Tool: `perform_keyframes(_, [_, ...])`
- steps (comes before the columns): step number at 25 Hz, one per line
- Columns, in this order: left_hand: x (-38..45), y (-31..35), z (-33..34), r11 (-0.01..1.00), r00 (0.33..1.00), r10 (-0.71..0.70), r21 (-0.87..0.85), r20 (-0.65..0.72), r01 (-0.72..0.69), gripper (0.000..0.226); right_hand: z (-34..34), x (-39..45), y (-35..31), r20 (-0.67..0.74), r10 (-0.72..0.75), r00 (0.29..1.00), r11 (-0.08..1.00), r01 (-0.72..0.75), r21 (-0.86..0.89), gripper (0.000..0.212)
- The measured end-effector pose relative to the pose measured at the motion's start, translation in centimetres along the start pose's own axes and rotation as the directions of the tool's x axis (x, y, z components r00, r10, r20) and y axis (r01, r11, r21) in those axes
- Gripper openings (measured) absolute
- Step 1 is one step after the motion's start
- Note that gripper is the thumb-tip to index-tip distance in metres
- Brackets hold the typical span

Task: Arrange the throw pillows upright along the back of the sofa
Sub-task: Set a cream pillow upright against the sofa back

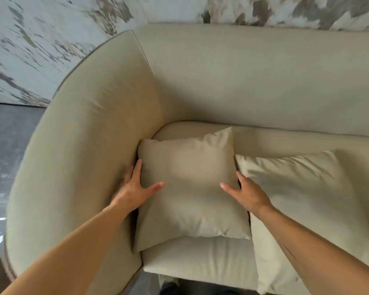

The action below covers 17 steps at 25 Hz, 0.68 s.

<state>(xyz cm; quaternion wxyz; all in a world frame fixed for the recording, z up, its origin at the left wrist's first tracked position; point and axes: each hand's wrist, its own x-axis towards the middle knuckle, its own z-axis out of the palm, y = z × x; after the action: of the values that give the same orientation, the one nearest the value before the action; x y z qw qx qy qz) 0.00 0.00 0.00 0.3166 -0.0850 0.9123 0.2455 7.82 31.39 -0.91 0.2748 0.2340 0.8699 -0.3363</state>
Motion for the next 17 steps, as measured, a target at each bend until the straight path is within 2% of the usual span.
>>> perform_keyframes(4, [5.8, -0.8, 2.6, 0.951, 0.991, -0.093, -0.287, 0.095, 0.117, 0.126, 1.3, 6.3, 0.4, -0.022, 0.093, 0.995, 0.987, -0.089, 0.134, 0.097])
perform_keyframes(7, [8.4, -1.2, 3.4, 0.848, 0.982, -0.089, -0.504, 0.165, 0.162, 0.140, 2.4, 9.9, 1.0, 0.017, 0.148, 0.989, 0.941, -0.146, 0.305, 0.119])
perform_keyframes(11, [9.5, -1.7, 3.1, 0.759, 0.962, -0.082, -0.609, 0.261, 0.230, 0.142, 2.7, 11.7, 1.1, 0.060, 0.140, 0.988, 0.837, -0.150, 0.525, 0.125])
perform_keyframes(15, [8.0, -1.0, 2.7, 0.742, 0.988, -0.023, -0.659, 0.155, 0.120, 0.134, 2.2, 10.3, 0.9, 0.095, 0.135, 0.986, 0.759, -0.165, 0.630, 0.123])
perform_keyframes(17, [6.6, 0.1, 1.6, 0.727, 0.997, 0.013, -0.685, 0.072, 0.040, 0.129, 1.3, 8.8, 0.2, 0.048, 0.114, 0.992, 0.723, -0.116, 0.681, 0.117])
